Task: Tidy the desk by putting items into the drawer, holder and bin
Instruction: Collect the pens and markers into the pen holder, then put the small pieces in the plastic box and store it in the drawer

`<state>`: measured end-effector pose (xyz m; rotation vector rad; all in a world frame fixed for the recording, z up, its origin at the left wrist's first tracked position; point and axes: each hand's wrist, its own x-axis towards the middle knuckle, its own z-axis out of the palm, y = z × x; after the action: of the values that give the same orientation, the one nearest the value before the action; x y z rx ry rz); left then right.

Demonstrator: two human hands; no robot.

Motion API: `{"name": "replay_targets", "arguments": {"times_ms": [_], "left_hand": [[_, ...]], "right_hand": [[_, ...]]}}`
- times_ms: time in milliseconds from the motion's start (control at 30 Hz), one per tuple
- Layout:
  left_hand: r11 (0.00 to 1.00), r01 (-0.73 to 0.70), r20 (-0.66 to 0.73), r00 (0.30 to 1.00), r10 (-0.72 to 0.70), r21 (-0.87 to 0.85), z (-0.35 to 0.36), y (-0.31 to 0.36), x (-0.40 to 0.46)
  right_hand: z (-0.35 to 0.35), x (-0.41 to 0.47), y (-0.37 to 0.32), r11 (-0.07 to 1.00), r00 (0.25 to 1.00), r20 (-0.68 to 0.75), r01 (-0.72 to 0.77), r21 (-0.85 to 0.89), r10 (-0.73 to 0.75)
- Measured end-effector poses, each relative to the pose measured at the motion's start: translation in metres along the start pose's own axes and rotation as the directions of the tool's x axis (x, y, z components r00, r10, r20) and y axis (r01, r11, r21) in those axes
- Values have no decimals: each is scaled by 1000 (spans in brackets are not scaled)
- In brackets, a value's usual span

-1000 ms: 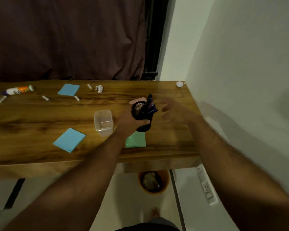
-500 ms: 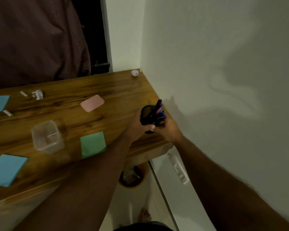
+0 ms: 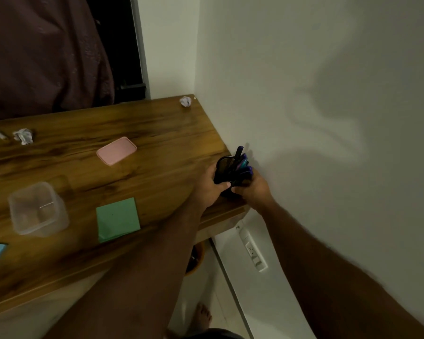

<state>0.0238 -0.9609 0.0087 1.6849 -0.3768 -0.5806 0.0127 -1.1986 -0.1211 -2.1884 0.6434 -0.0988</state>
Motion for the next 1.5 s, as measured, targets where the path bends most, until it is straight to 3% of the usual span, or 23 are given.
{"name": "replay_targets", "arguments": {"times_ms": [133, 233, 300, 500, 667, 967, 1100, 1233, 1500], "left_hand": [[999, 18, 0, 1000, -18, 51, 1, -6, 3], [989, 32, 74, 996, -43, 143, 2, -3, 0], [982, 41, 101, 993, -60, 185, -1, -1, -4], [965, 161, 6, 986, -166, 209, -28, -5, -29], [979, 172, -62, 984, -166, 107, -65, -2, -63], [974, 158, -343, 935, -94, 164, -151, -5, -139], [971, 159, -501, 864, -49, 179, -197, -5, -179], [974, 175, -660, 750, -36, 145, -238, -15, -216], [986, 167, -823, 561, -86, 11, -307, -40, -256]], "right_hand": [[-4, -20, -14, 998, 998, -3, -57, 3, 57], [-6, -39, -25, 997, 997, -8, -73, 35, 73], [-11, -74, -66, 995, 996, -8, -83, 54, 83], [-6, -144, -114, 982, 974, -131, -187, -27, 182], [25, -175, -137, 996, 994, -68, -80, 30, 82], [84, -189, -230, 973, 952, 226, 226, -55, -208], [116, -202, -276, 942, 889, 331, 334, 3, -316], [149, -218, -316, 905, 830, 382, 423, 44, -406], [196, -228, -383, 828, 721, 427, 541, 145, -546]]}}
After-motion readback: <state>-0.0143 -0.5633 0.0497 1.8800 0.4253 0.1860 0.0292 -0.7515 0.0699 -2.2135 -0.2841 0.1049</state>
